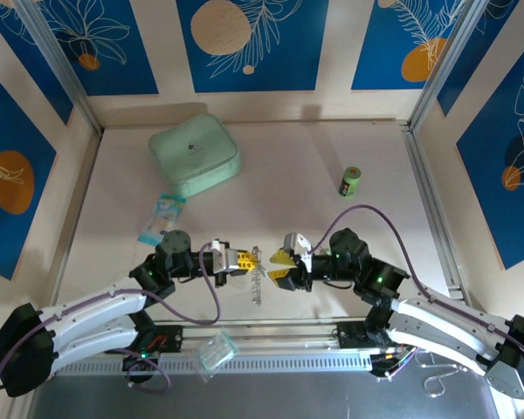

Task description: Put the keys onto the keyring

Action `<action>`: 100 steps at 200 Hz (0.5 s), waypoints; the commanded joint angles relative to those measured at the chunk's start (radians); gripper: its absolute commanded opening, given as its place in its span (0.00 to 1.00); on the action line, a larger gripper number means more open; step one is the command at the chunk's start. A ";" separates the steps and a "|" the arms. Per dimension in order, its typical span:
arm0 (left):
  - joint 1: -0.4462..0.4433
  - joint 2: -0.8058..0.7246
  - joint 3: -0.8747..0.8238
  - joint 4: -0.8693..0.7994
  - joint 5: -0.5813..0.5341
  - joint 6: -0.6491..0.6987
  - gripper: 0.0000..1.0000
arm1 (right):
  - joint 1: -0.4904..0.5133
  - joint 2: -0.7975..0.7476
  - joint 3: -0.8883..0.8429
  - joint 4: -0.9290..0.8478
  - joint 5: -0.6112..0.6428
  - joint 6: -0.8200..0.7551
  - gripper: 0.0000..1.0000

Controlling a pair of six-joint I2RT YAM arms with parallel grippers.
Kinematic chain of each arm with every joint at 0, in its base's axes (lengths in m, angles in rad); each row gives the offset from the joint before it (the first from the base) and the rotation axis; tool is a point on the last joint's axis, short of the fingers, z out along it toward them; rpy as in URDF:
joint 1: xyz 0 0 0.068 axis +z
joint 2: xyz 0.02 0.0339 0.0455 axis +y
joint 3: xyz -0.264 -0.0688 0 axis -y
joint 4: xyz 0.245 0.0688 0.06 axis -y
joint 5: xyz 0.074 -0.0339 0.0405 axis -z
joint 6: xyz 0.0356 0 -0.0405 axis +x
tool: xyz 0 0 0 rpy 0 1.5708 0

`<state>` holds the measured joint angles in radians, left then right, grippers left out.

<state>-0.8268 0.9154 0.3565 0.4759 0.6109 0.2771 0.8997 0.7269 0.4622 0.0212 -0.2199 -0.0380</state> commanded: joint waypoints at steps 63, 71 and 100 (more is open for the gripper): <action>-0.002 0.005 -0.008 0.053 0.060 -0.025 0.00 | 0.000 0.119 0.059 0.133 -0.052 -0.182 0.24; -0.002 0.007 -0.008 0.053 0.061 -0.025 0.00 | 0.000 0.128 0.061 0.132 -0.053 -0.186 0.22; -0.003 0.011 -0.007 0.057 0.070 -0.027 0.00 | 0.001 0.144 0.069 0.128 -0.067 -0.193 0.21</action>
<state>-0.8268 0.9272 0.3538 0.4801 0.6338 0.2661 0.8993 0.8619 0.4942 0.1242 -0.2554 -0.2024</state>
